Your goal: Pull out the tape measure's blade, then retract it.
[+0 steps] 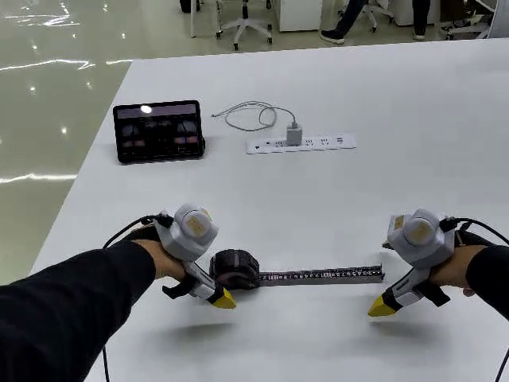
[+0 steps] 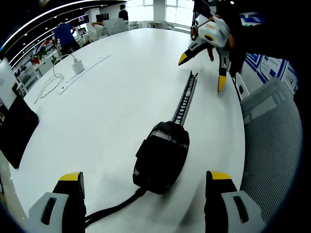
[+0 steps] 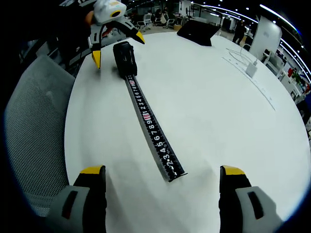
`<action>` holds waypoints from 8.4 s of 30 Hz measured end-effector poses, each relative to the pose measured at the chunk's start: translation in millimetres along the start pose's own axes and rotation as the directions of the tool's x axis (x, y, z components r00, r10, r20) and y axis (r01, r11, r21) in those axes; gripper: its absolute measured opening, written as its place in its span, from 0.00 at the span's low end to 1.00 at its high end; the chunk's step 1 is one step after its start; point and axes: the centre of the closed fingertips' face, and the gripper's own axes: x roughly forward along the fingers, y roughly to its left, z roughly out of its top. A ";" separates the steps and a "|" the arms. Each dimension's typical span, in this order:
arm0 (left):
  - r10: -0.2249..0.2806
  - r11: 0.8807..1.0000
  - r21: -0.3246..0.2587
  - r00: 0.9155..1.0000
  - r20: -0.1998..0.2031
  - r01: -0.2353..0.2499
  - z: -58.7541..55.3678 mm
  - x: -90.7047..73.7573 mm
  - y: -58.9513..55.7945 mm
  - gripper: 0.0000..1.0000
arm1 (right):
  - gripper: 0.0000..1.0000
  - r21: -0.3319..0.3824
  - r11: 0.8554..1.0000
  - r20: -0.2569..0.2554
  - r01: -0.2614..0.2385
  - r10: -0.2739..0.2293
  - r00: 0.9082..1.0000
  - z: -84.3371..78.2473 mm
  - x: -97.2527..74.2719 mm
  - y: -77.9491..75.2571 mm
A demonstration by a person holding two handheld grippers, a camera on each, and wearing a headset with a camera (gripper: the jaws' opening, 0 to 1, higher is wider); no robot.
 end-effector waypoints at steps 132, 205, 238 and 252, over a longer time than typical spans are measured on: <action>0.472 0.840 -0.439 0.828 0.304 -0.318 13.2 -66.6 -28.7 1.00 | 1.00 0.156 0.961 0.260 0.227 -0.262 0.929 -29.4 -108.3 35.0; 0.633 0.685 -0.637 0.722 0.280 -0.354 16.2 -22.8 -25.1 1.00 | 0.27 -0.326 0.931 -0.110 -0.166 0.137 0.984 -3.7 0.0 -14.0; 0.623 0.686 -0.640 0.733 0.273 -0.345 15.0 -17.0 -26.2 1.00 | 0.10 -0.265 0.946 -0.142 -0.184 0.150 0.978 -3.2 4.7 -8.4; 0.629 0.645 -0.692 0.740 0.238 -0.325 14.1 -12.7 -9.4 0.95 | 0.11 -0.223 0.959 -0.179 -0.173 0.134 0.975 -1.8 5.2 -8.1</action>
